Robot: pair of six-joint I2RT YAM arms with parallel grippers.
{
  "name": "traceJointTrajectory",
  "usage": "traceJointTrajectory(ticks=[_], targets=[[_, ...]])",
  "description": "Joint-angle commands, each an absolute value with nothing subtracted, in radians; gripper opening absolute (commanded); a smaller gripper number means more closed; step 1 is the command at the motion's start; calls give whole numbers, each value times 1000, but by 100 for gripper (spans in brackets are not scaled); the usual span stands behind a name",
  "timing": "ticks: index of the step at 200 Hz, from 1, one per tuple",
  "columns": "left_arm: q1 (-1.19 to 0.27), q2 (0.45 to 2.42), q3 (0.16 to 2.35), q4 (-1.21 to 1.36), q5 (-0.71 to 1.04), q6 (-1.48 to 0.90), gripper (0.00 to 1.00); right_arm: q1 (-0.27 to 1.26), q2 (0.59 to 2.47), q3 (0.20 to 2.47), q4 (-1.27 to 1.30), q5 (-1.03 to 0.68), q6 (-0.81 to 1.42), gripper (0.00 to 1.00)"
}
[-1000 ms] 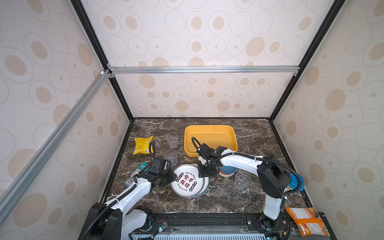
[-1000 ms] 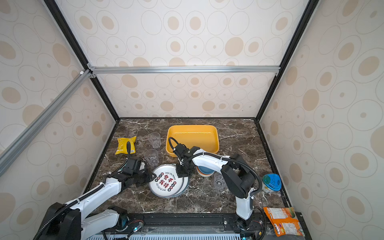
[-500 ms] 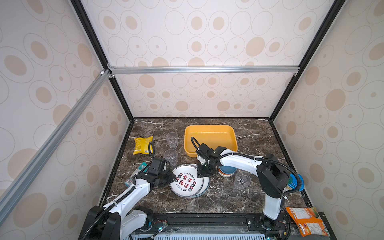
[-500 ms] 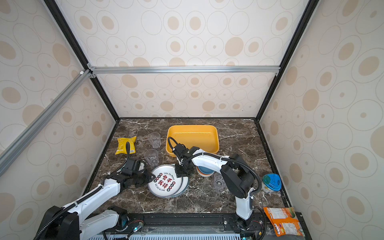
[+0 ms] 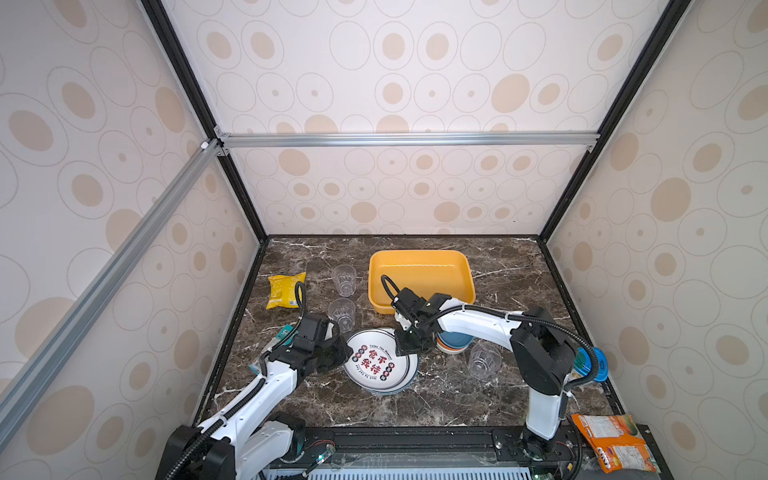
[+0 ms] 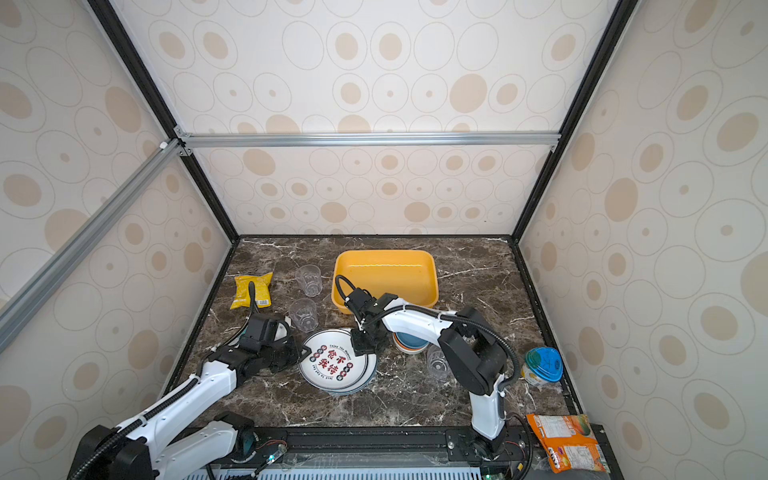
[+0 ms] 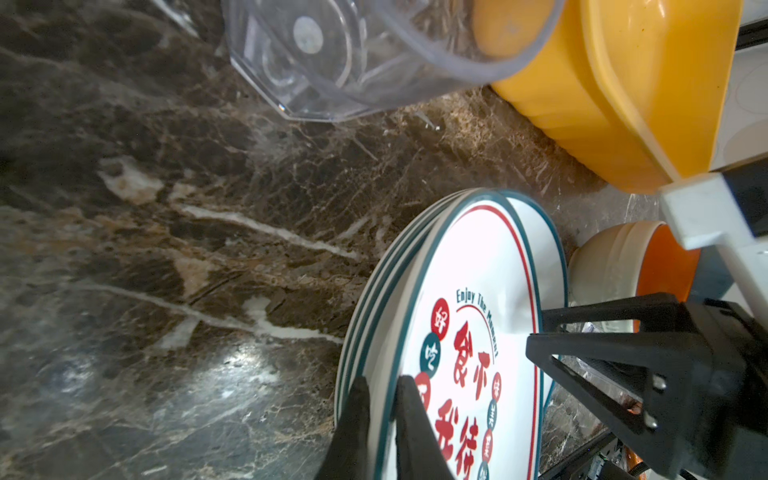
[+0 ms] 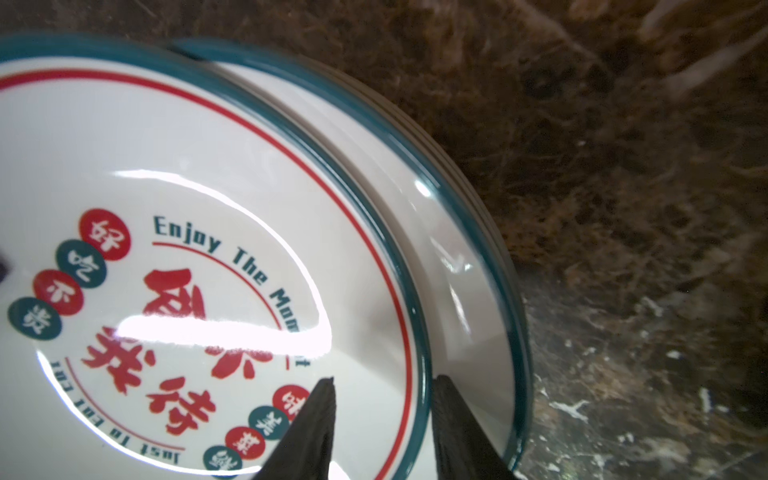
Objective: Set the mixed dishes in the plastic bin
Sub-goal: 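Lift the top plate off the stack with the right gripper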
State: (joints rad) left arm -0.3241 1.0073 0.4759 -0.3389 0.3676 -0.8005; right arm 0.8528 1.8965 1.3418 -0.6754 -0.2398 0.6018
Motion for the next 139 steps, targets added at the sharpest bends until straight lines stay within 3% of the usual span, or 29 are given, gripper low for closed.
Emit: traceJointTrajectory(ticks=[1, 139], targets=[[-329, 985, 500, -398, 329, -796, 0, 871, 1855, 1350, -649, -257, 597, 45], [-329, 908, 599, -269, 438, -848, 0, 755, 1505, 1205, -592, -170, 643, 47]])
